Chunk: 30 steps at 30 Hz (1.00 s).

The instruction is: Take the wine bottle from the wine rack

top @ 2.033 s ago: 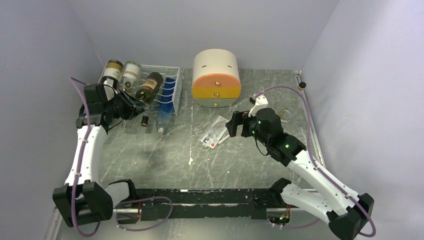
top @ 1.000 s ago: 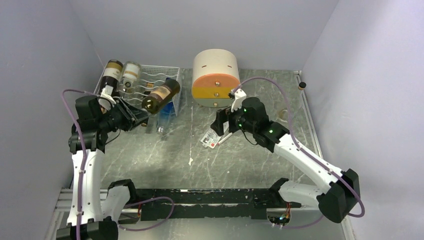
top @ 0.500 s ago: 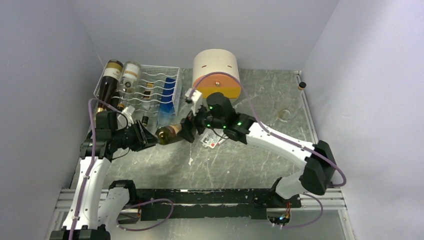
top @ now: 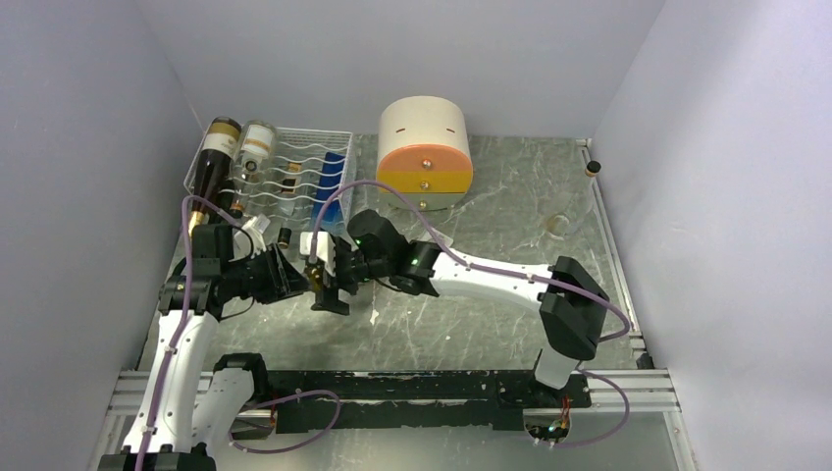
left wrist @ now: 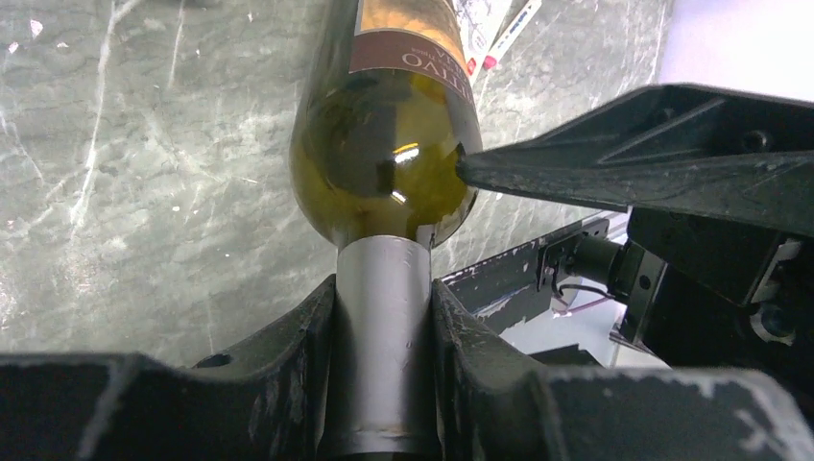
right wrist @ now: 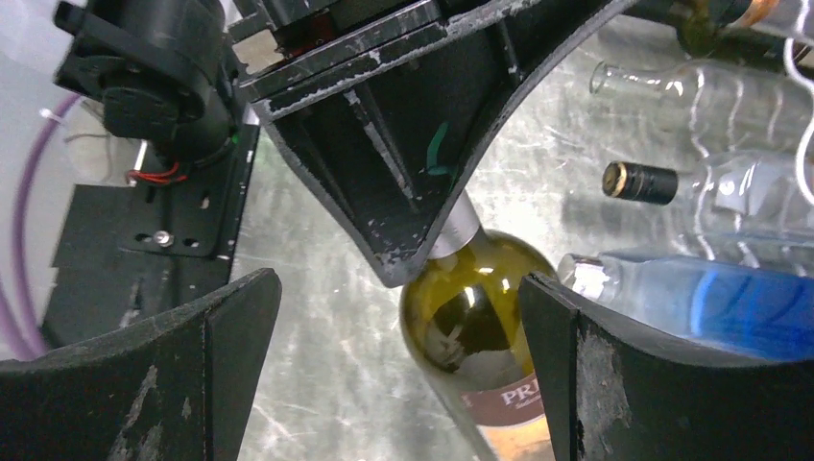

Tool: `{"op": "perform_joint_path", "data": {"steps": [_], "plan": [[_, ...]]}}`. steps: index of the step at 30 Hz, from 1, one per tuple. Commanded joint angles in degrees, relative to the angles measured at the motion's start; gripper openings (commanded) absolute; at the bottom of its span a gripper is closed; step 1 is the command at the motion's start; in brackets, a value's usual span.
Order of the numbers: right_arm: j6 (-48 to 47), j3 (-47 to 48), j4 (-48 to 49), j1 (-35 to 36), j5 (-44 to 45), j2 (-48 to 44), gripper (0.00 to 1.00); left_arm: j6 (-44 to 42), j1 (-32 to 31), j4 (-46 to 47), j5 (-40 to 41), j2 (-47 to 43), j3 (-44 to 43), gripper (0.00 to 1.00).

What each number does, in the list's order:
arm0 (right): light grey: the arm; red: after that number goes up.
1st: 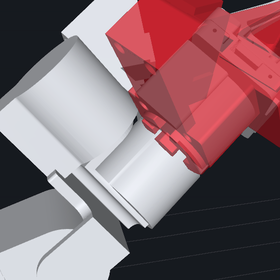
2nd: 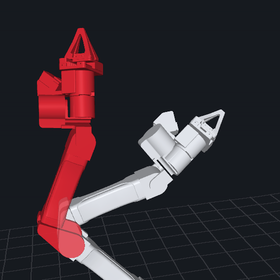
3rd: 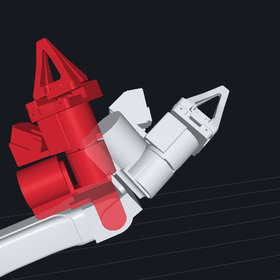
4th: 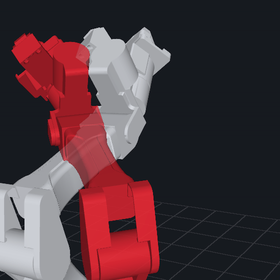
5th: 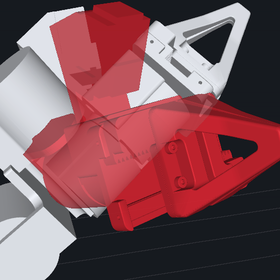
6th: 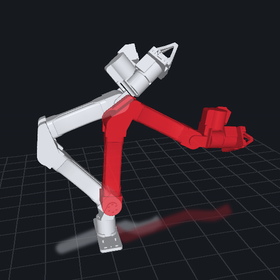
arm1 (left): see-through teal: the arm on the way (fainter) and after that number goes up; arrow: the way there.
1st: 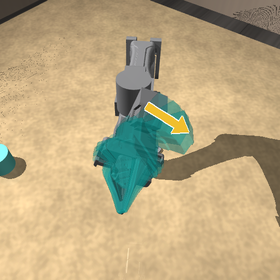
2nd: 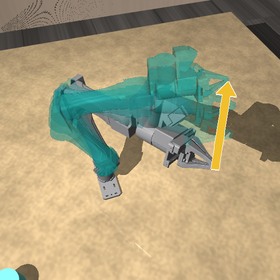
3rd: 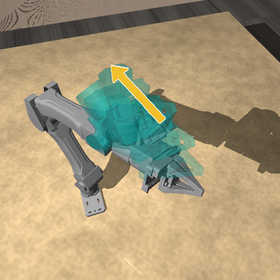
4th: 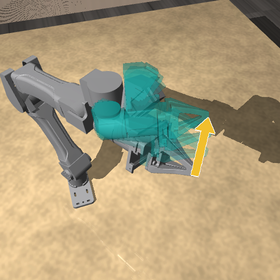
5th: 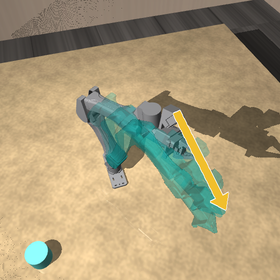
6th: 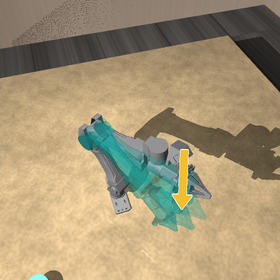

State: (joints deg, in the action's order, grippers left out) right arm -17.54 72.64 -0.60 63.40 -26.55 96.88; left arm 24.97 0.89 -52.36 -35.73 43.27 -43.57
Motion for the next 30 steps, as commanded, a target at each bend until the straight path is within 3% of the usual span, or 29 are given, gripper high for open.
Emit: {"op": "perform_joint_path", "data": {"steps": [1, 11, 17, 30], "plan": [[-7.5, 1.4, 5.2, 0.9, 0.9, 2.7, 1.00, -2.4, -0.4, 1.6, -3.2, -0.5, -1.8, 0.13], [-8.9, 0.8, 14.6, 1.9, 3.8, 8.0, 0.92, -5.4, -0.4, -2.1, 0.9, 0.6, -7.3, 0.30], [-8.3, 0.5, 17.5, 2.3, 4.5, 8.9, 0.86, -6.2, -0.4, -1.9, -0.8, 1.2, -8.2, 0.40], [-3.2, -3.9, 25.8, 2.4, 5.8, 7.8, 0.53, -6.9, -0.4, -1.9, -0.8, 2.5, -12.4, 0.59]]}}
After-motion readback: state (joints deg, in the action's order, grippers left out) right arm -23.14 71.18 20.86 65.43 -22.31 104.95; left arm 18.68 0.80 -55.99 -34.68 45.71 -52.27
